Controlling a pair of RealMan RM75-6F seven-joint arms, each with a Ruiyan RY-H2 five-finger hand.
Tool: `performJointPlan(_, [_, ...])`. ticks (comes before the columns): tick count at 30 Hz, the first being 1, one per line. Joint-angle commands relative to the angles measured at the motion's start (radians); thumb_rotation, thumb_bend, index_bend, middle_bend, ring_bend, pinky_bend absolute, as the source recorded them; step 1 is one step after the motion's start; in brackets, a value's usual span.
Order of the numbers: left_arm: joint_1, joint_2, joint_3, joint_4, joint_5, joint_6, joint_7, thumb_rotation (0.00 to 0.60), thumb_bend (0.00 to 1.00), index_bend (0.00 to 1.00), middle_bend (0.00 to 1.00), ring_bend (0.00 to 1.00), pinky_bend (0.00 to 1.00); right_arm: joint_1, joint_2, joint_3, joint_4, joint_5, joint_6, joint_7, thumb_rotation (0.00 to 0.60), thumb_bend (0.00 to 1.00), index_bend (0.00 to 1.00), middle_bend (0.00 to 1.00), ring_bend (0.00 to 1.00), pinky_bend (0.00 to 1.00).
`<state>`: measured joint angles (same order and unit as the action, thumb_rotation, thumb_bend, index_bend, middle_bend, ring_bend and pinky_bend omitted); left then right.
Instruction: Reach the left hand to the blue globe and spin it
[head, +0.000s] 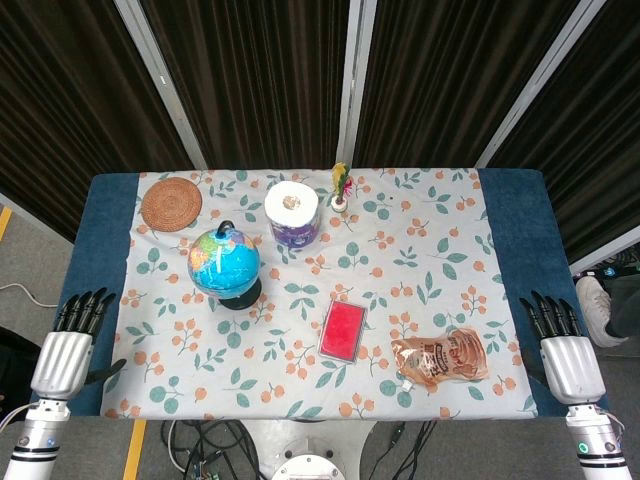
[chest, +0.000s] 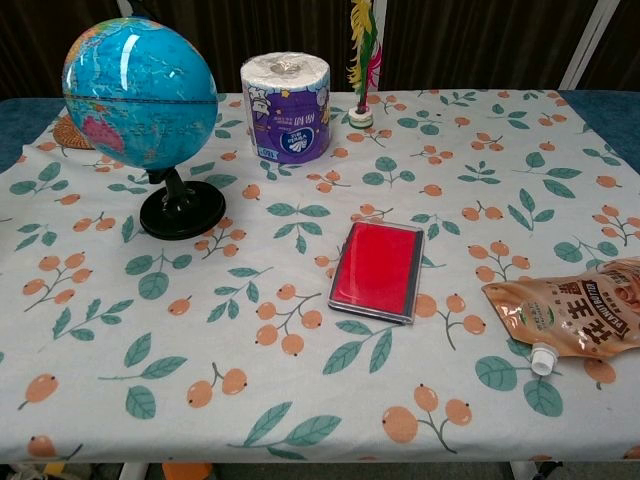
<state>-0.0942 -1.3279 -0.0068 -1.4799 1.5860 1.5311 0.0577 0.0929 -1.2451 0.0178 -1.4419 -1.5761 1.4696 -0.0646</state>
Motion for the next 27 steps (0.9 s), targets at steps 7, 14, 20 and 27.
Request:
performJointPlan(7, [-0.002, 0.01, -0.001, -0.011, 0.011, 0.007, -0.005, 0.6, 0.0, 0.02, 0.0, 0.0, 0.0, -0.007, -0.007, -0.003, 0.003, 0.008, 0.001, 0.011, 0.6, 0.36, 0.0, 0.0, 0.0, 0.0])
performJointPlan(14, [-0.048, 0.026, -0.004, -0.071, 0.109, 0.015, 0.044, 0.6, 0.0, 0.02, 0.0, 0.0, 0.0, -0.006, -0.008, -0.003, -0.004, 0.012, -0.004, 0.013, 0.6, 0.36, 0.0, 0.0, 0.0, 0.0])
performJointPlan(20, [-0.129, 0.016, -0.031, -0.134, 0.181, -0.034, 0.1, 0.6, 0.0, 0.02, 0.0, 0.0, 0.0, -0.007, -0.006, -0.002, 0.003, 0.023, -0.011, 0.018, 0.6, 0.36, 0.0, 0.0, 0.0, 0.0])
performJointPlan(27, [-0.217, -0.04, -0.059, -0.168, 0.219, -0.125, 0.214, 0.6, 0.0, 0.02, 0.0, 0.0, 0.0, -0.008, -0.011, -0.004, 0.013, 0.032, -0.02, 0.034, 0.6, 0.36, 0.0, 0.0, 0.0, 0.0])
